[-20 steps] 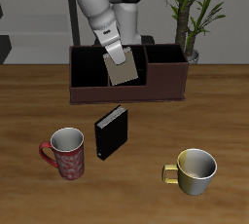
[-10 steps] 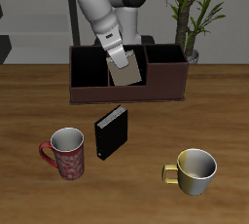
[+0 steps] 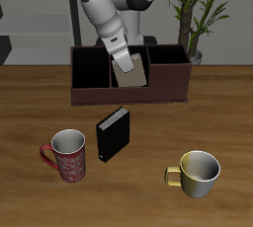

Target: Place the yellow book into the back desk caddy's front compartment

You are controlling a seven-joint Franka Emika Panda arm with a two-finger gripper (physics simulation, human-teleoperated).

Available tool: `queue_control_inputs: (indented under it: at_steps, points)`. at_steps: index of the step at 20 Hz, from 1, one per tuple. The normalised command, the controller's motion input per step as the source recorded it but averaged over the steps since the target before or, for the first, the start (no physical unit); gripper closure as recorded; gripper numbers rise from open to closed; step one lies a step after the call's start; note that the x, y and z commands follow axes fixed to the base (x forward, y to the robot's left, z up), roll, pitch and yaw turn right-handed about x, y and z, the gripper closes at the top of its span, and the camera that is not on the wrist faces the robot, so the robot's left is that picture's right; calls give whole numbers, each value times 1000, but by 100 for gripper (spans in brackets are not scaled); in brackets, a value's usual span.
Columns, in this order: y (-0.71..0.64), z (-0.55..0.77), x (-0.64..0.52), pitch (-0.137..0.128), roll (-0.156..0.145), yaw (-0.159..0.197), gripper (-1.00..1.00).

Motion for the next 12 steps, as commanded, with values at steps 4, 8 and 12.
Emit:
queue_control_inputs:
  at_steps: [4,8,12]
  points:
    - [199,-118,44,12,18,-19,100]
    - [135,-172,-17,37,21,-6,100]
    - [126,-104,-74,27,18,-21,100]
